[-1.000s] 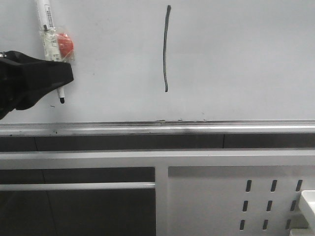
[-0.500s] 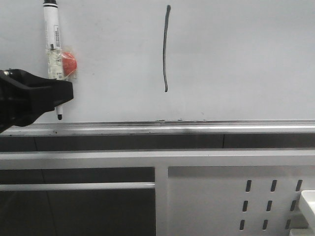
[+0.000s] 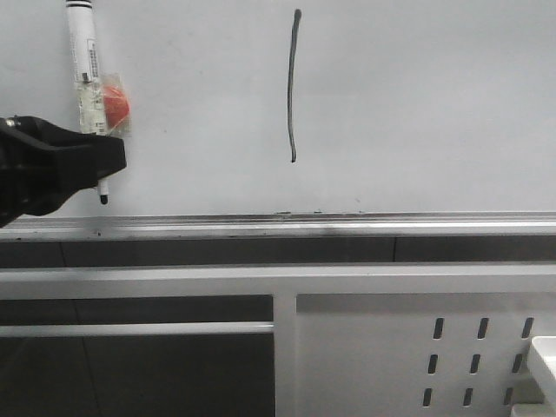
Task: Write number 1 on whiteboard
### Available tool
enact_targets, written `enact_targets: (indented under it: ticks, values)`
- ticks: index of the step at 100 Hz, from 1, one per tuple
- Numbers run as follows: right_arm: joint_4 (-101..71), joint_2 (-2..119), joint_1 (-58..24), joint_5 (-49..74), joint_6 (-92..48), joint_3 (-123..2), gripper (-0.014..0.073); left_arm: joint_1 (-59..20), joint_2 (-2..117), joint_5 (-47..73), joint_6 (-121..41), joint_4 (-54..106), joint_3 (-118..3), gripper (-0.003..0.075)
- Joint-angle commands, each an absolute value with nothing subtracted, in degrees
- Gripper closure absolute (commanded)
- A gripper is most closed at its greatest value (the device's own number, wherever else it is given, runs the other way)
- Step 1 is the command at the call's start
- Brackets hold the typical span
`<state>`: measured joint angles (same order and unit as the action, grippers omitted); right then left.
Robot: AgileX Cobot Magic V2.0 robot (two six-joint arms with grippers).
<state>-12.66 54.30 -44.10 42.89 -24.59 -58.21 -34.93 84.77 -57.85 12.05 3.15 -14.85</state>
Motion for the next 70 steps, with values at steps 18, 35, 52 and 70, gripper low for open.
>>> enact_targets:
  ticks: [18,35,52,70]
  values:
    - [-12.66,53.54,-43.8,38.93,-24.72,-60.03,0.0663,-35.18,83.8,-62.22,10.38,4.49,-17.93,0.074]
    - [-12.66,53.54,-43.8,38.93,-24.72,-60.03,0.0663,-35.18,83.8,-62.2,10.38,4.57,-17.93,0.074]
    - [-12.66,53.54,-43.8,38.93,-24.72,-60.03,0.0663,-35.18,83.8,-62.2,10.38,4.57,-17.93,0.074]
    - [-12.66,53.54,-43.8,39.3,-24.72,-60.03,0.0663,-35.18,83.8,-62.74,10.38,4.42,-17.93,0.0716]
